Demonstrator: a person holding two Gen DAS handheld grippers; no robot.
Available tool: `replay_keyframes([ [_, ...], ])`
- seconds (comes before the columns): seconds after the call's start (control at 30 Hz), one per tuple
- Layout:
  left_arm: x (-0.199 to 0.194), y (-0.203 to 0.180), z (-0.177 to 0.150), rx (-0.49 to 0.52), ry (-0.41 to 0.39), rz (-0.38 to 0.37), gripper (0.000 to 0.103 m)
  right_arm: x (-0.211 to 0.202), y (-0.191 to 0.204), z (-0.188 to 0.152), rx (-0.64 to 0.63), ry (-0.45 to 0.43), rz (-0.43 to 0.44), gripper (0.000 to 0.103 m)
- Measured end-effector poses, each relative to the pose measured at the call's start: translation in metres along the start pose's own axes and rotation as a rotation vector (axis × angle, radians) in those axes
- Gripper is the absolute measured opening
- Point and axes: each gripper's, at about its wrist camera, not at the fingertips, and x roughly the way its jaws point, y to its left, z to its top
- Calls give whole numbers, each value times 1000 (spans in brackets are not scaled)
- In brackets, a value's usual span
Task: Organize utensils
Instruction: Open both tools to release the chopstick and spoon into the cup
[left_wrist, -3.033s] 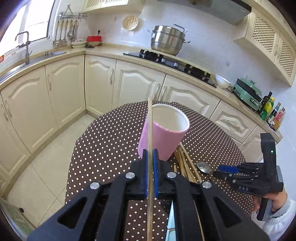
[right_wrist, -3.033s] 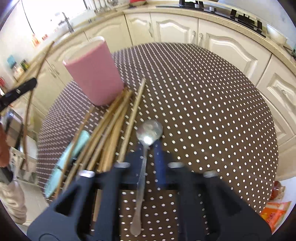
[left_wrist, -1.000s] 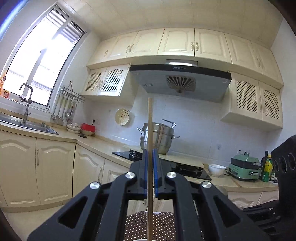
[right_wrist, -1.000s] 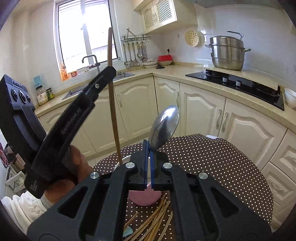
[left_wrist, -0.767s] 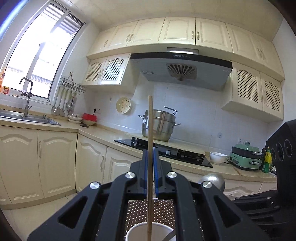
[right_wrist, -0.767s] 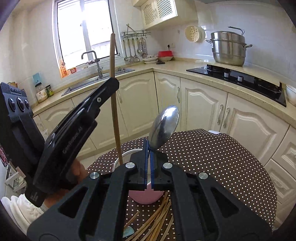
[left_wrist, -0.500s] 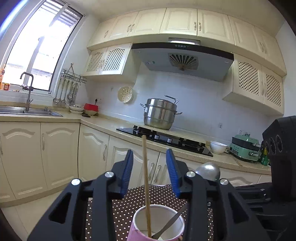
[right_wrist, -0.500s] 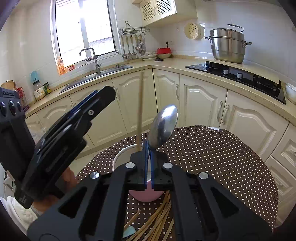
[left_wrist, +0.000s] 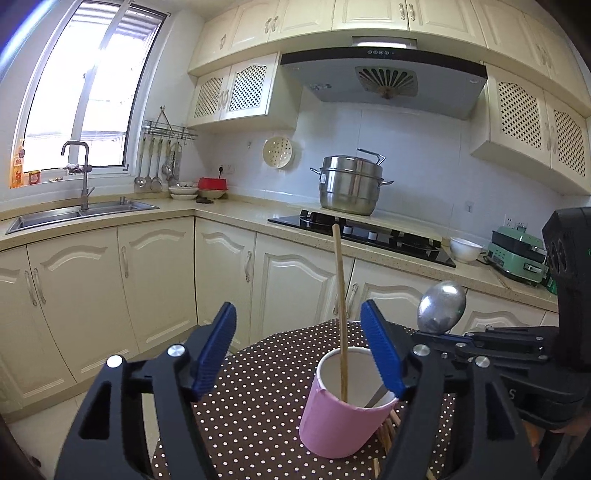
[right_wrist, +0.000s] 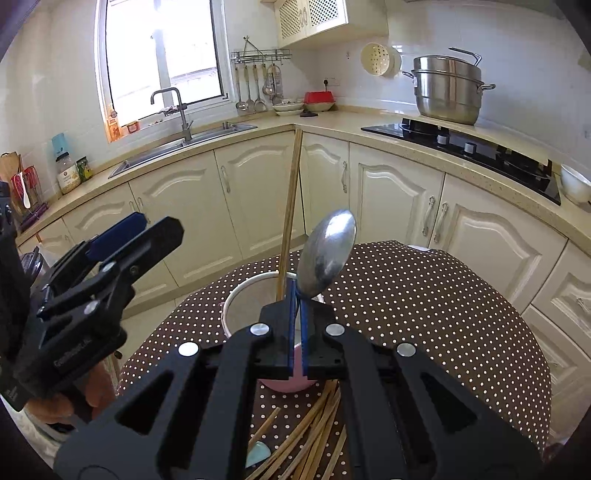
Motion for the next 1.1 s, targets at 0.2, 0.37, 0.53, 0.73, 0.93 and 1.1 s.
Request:
replay_keyframes([
  [0.2, -9, 5, 0, -4, 31, 11, 73, -1, 7, -2, 1, 1, -11, 3],
  [0.37, -16, 12, 2, -16, 39, 16, 74, -4, 10, -2, 6, 0, -19, 4],
  [0.53, -23, 15, 2, -29, 48, 13, 75, -7, 11, -4, 17, 4, -29, 4],
  [0.73, -32, 16, 5, -42, 50, 6, 75, -26, 11, -2, 23, -62, -50, 65],
  [0.93, -40, 12, 7, -49, 63, 2, 75, -40, 7, -4, 36, -78, -51, 66],
  [1.1, -46, 6, 4, -39, 105, -15, 75, -54, 2, -12, 47, -82, -57, 67],
])
